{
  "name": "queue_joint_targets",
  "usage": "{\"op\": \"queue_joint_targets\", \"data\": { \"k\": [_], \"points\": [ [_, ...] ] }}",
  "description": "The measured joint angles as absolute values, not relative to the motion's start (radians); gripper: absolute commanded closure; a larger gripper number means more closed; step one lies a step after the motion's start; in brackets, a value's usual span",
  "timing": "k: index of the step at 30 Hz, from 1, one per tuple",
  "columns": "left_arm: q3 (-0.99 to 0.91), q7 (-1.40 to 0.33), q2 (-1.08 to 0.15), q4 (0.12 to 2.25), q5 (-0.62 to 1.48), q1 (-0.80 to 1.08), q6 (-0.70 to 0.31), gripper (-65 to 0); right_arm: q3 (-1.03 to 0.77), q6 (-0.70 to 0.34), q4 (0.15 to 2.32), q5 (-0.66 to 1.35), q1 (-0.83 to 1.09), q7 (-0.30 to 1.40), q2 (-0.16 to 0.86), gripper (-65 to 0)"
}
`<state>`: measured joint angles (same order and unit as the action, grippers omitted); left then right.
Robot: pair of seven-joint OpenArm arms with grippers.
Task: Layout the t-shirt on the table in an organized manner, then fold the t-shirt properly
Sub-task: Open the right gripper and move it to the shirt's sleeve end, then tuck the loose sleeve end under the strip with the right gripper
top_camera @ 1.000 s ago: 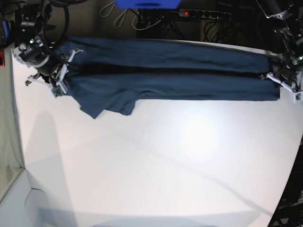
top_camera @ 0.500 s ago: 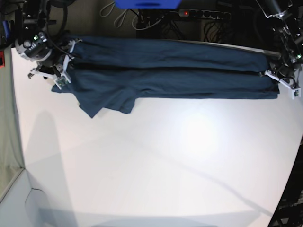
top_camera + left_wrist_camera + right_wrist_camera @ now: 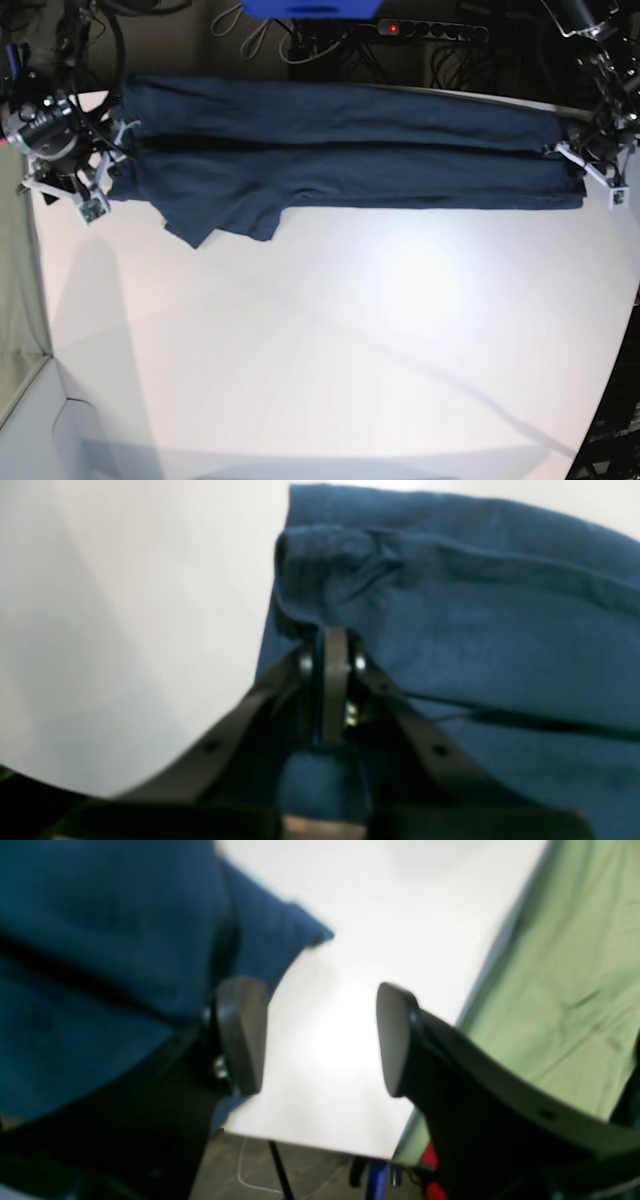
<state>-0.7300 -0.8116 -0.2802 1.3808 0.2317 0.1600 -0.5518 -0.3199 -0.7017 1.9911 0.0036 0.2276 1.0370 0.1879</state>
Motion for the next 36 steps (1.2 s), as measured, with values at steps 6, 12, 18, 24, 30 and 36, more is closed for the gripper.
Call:
{"op": "queue_joint_targets", "data": {
  "k": [6,12,18,24,30,36],
  "points": [
    [-0.730,-0.812,-0.280,1.380,0.233,0.160,-0.558,-0.3,-0.220,-0.701,1.987,0.006,0.096,1.142,0.126,-35.5],
    [-0.734,-0.784,-0.285,1.334,0.257,0.154,-0.559,-0.3,-0.138,-0.701,1.884,0.010,-0.041,1.190,0.055,-35.5],
    [-0.734,-0.769,-0.286,1.328,0.256,0.159,-0.565,-0.3,-0.141,-0.702,1.594,0.006,-0.176,1.187,0.022,-35.5],
    [-0.733,-0.762,-0.286,1.330,0.263,0.167,-0.565,-0.3,-0.143,-0.702,1.440,-0.001,-0.229,1.126,0.029,-35.5],
    [-0.733,-0.762,-0.285,1.330,0.263,0.167,-0.565,-0.2,-0.143,-0.702,1.372,0.001,-0.223,1.078,0.034,-34.8],
    [-0.733,-0.762,-0.285,1.330,0.262,0.167,-0.565,-0.2,-0.143,-0.702,1.375,0.023,-0.201,1.044,0.052,-13.3]
  ]
}}
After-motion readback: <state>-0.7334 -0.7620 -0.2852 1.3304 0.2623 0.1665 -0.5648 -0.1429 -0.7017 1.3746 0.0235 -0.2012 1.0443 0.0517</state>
